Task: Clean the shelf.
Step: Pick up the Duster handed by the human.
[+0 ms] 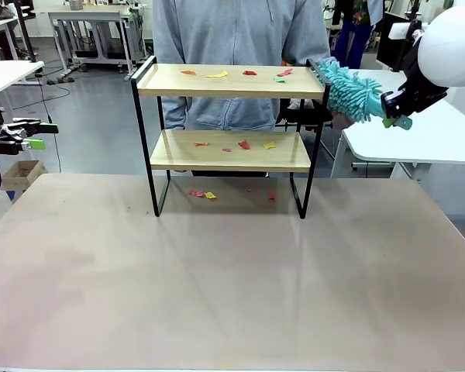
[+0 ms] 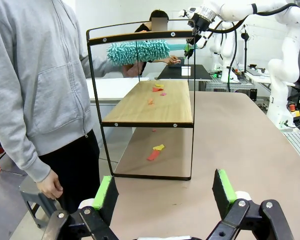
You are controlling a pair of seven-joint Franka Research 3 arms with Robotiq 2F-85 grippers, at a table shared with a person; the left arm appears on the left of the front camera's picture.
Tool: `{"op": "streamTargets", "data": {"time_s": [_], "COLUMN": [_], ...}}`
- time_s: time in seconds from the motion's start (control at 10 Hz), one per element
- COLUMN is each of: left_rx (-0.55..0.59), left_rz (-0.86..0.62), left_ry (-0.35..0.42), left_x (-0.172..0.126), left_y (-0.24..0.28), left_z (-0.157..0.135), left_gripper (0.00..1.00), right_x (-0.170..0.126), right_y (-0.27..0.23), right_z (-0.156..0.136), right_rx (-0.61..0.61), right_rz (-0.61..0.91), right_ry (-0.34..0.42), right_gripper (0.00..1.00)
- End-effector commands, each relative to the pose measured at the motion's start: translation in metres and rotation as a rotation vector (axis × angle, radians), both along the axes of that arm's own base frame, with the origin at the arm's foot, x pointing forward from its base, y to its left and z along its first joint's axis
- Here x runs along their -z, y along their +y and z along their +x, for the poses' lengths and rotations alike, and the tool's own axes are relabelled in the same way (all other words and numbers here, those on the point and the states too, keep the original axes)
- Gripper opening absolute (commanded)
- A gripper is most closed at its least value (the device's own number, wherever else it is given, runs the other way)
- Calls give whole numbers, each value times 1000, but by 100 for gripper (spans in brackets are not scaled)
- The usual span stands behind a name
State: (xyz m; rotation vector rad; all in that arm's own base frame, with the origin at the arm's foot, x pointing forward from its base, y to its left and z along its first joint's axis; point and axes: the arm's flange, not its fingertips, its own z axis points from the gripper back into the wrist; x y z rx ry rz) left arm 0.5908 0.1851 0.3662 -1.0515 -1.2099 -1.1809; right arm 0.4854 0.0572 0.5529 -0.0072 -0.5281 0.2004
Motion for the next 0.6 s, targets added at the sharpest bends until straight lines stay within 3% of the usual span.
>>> {"op": "streamTargets", "data": {"time_s": [0.0, 0.5], "left_rx": [2, 2], "left_rz": [0, 0], "left_ry": [-4, -4], "left_x": [-2, -2], "left_y": [-1, -1], "left_z": [0, 0], "left_gripper": [100, 100], "right_x": [-1, -1], "right_y": [0, 0], "right_z": [0, 0], "right_rx": [6, 6], "right_rz": [12, 12], "right_ry": [0, 0], "right_gripper": [0, 0]}}
